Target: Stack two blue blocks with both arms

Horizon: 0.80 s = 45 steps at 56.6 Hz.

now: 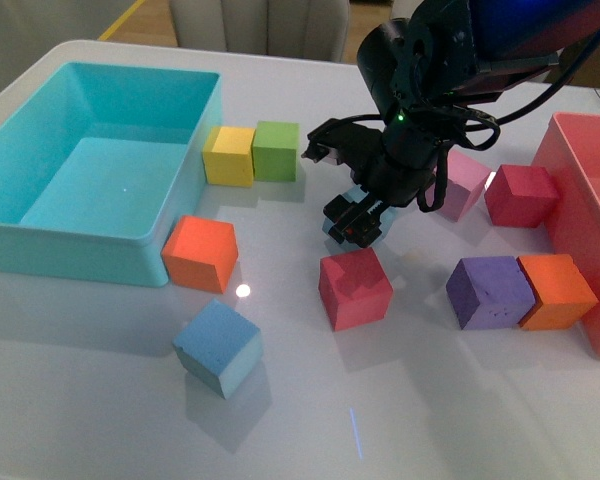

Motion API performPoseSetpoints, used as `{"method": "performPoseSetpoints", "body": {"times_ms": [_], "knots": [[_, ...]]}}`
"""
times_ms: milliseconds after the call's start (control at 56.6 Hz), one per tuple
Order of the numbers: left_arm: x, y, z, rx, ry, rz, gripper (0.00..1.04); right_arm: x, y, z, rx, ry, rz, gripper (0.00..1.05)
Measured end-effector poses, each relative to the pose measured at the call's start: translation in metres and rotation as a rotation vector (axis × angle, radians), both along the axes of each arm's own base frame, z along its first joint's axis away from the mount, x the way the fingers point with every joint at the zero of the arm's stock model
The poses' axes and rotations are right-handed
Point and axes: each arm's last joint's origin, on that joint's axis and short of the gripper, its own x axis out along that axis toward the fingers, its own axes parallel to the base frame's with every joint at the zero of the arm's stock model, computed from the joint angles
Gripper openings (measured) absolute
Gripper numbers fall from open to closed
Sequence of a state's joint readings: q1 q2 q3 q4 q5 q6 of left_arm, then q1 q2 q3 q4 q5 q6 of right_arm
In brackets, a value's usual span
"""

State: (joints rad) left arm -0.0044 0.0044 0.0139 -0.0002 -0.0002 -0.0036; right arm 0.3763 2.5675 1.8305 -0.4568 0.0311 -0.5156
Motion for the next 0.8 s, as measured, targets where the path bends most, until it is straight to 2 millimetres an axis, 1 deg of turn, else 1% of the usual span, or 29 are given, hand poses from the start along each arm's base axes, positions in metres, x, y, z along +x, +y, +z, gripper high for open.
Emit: {"method": "performPoseSetpoints", "body": {"times_ms": [106,177,212,318,460,566,619,654,707,742,778,795], "knots": [[0.000,0.000,0.000,0.000,0.000,0.000,0.96,0.002,0.001,0.001,-0.001,-0.006,-0.001,0.88],[0.000,0.000,0.000,0.000,0.000,0.000,0.96,0.002,0.001,0.001,0.001,-0.010,-0.002,0.95],[0.000,0.000,0.000,0.000,0.000,0.000,0.96,0.002,0.001,0.001,0.003,-0.012,-0.005,0.97],[0.000,0.000,0.000,0.000,0.000,0.000,0.96,0.003,0.002,0.002,0.017,-0.023,-0.005,0.96],[0.000,0.000,0.000,0.000,0.000,0.000,0.96,0.003,0.001,0.012,0.054,-0.051,-0.001,0.96],[0.000,0.000,0.000,0.000,0.000,0.000,0.96,0.000,-0.002,0.032,0.099,-0.097,-0.008,0.96],[0.000,0.000,0.000,0.000,0.000,0.000,0.96,-0.002,-0.005,0.048,0.130,-0.139,-0.013,0.96],[0.000,0.000,0.000,0.000,0.000,0.000,0.96,-0.004,-0.006,0.054,0.143,-0.157,-0.015,0.96],[0.000,0.000,0.000,0.000,0.000,0.000,0.96,-0.009,-0.011,0.074,0.191,-0.216,-0.032,0.96],[0.000,0.000,0.000,0.000,0.000,0.000,0.96,-0.016,-0.016,0.089,0.243,-0.263,-0.045,0.96],[0.000,0.000,0.000,0.000,0.000,0.000,0.96,-0.023,-0.020,0.101,0.279,-0.308,-0.060,0.96],[0.000,0.000,0.000,0.000,0.000,0.000,0.96,-0.025,-0.021,0.103,0.286,-0.320,-0.061,0.96]]}}
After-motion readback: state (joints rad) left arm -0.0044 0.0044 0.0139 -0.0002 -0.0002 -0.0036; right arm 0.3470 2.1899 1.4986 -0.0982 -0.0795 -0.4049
